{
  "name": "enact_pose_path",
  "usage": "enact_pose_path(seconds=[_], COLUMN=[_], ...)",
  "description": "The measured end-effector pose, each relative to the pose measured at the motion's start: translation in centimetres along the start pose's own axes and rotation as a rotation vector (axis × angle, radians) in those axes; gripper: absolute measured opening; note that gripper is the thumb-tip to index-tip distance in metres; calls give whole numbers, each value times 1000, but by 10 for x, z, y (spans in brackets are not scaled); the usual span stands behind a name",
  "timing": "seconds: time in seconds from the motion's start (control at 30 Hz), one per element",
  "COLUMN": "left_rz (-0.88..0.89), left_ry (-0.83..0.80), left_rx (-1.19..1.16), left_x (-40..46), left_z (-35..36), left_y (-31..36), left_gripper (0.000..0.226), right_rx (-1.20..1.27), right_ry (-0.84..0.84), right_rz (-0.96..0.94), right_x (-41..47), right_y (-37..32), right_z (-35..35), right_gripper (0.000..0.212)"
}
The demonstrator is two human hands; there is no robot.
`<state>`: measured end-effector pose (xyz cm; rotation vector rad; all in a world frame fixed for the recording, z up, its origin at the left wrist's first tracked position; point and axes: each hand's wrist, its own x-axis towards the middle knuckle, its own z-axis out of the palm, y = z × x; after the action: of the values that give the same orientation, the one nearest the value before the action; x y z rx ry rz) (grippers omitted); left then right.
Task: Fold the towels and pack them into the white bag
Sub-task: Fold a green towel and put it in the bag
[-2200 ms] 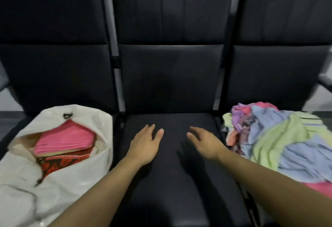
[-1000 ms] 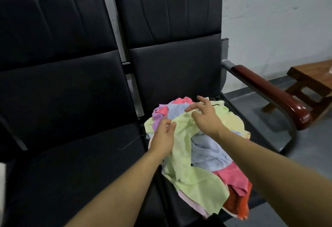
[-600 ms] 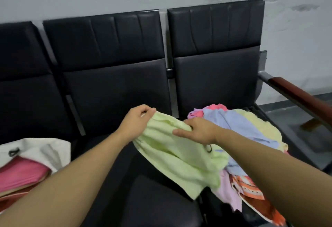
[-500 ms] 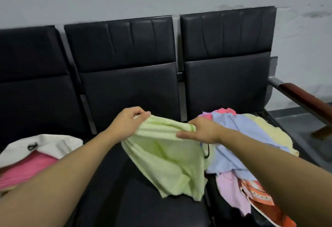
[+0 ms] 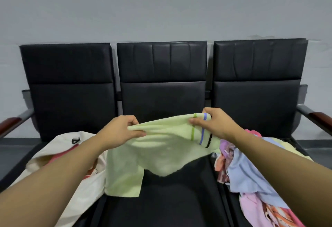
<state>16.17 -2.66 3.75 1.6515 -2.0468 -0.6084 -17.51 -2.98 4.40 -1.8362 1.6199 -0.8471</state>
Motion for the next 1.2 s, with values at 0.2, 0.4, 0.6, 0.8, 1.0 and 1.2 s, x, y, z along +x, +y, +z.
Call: enact_pose_path(seconds=[0.2, 0.4, 0.6, 0.8, 1.0, 1.2], left_rz=[-87, -140, -193, -250, -166, -171], left_ry=[-5, -137, -182, -65, -12, -100], left_rx=[135, 2, -148, -157, 25, 107], left_x=[-18, -44, -65, -80, -86, -95], left_z=[-10, -28, -47, -64, -66, -71], left_y=[-24, -44, -67, -81, -79, -77], left_gripper=[63, 74, 96, 87, 60, 76], right_rx=[143, 50, 28, 9, 19, 2], right_ry=[159, 153, 277, 323, 345, 293], right_rz=[37, 121, 196, 289, 300, 241], right_x=[-5, -20, -44, -56, -66, -77], right_y=[-13, 8, 27, 44, 47, 42], right_z=[-19, -48, -75, -94, -97, -96], right_gripper=[48, 57, 61, 64, 67, 59])
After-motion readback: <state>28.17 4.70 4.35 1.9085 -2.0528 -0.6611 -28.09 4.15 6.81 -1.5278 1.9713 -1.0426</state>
